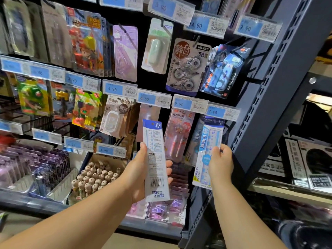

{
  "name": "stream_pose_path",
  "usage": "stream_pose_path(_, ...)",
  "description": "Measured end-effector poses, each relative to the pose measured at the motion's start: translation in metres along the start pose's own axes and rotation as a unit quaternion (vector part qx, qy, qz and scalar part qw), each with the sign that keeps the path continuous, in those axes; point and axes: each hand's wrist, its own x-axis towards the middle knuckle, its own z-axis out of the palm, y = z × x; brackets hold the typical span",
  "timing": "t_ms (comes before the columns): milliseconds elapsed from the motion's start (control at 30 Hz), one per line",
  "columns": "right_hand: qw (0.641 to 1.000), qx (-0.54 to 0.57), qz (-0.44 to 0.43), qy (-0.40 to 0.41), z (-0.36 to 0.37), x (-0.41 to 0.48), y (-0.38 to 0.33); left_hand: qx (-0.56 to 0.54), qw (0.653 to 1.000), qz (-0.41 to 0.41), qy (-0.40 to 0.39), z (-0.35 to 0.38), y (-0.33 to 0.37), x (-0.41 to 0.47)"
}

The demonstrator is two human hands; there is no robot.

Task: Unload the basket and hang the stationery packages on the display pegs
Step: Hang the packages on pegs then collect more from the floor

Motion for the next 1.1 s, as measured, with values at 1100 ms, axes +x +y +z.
stream_pose_path(1100, 0.970, 0.009, -0.063, -0.234, 0.021, -0.044, -0.023, 0.151, 0.987, 0.055, 0.012, 0.017, -0.020, 0.033)
